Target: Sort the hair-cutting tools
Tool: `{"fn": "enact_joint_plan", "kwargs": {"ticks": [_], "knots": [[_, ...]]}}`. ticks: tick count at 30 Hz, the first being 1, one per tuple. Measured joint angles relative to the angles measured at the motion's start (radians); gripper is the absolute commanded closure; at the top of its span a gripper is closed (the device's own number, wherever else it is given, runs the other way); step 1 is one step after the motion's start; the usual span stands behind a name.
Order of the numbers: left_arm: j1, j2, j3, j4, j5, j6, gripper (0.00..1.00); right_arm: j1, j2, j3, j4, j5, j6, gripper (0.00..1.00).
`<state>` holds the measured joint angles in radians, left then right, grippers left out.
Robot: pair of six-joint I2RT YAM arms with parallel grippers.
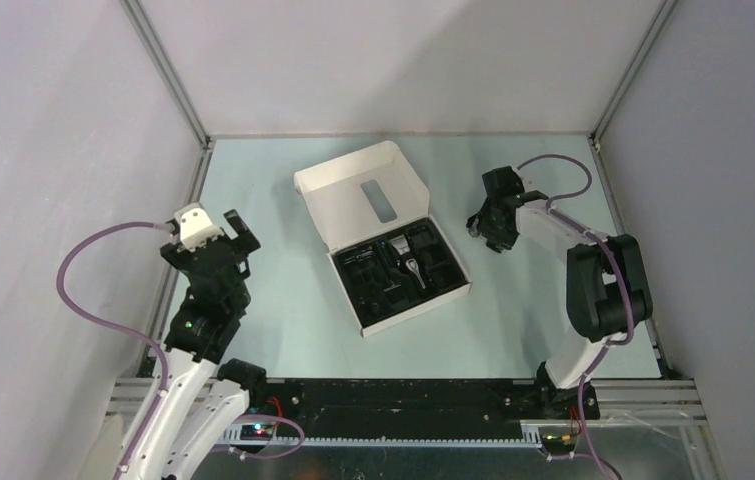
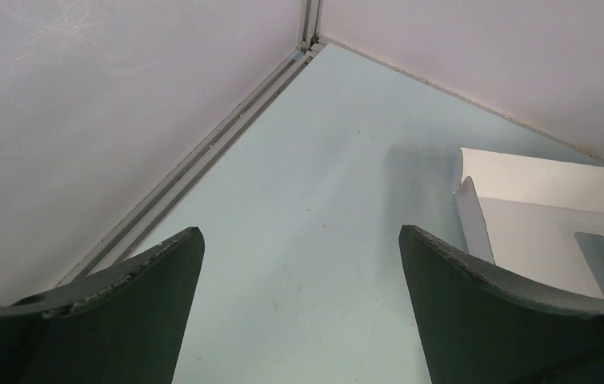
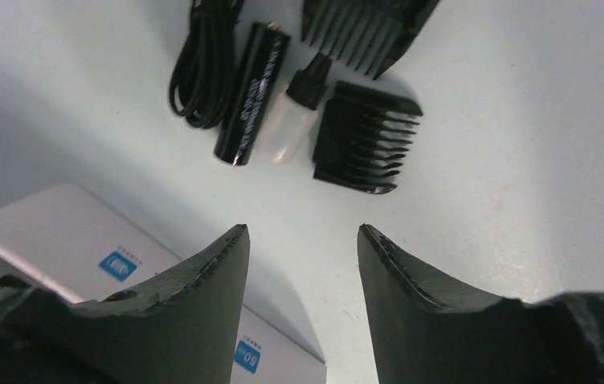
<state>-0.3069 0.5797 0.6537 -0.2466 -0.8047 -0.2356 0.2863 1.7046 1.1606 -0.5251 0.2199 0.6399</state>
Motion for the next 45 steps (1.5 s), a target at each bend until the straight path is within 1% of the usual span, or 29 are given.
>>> {"fn": "enact_joint_plan", "kwargs": {"ticks": [7, 14, 20, 31, 35, 40, 41, 45], "knots": [[0.0, 0.002, 0.0, -0.002, 0.0, 0.0, 0.01, -0.058, 0.041, 0.028, 0.006, 0.01, 0.089, 0.52], [0.0, 0.011, 0.0, -0.002, 0.003, 0.0, 0.01, -0.093, 0.12, 0.099, 0.017, 0.008, 0.128, 0.58], [-0.005, 0.025, 0.0, -0.002, 0.005, 0.0, 0.01, -0.106, 0.185, 0.137, 0.022, 0.004, 0.146, 0.65], [-0.01, 0.034, 0.0, -0.002, 0.005, 0.001, 0.01, -0.122, 0.264, 0.18, 0.033, -0.026, 0.155, 0.67], [-0.01, 0.034, 0.0, -0.002, 0.005, 0.001, 0.01, -0.125, 0.267, 0.189, 0.023, -0.038, 0.156, 0.69], [-0.011, 0.034, 0.0, -0.001, 0.005, 0.001, 0.01, -0.124, 0.267, 0.189, 0.009, -0.044, 0.136, 0.79], [-0.011, 0.034, 0.0, -0.001, 0.005, 0.0, 0.01, -0.122, 0.267, 0.189, 0.006, -0.043, 0.129, 0.82], [-0.011, 0.033, 0.0, -0.001, 0.005, 0.001, 0.01, -0.115, 0.264, 0.189, 0.003, -0.04, 0.098, 0.87]]}}
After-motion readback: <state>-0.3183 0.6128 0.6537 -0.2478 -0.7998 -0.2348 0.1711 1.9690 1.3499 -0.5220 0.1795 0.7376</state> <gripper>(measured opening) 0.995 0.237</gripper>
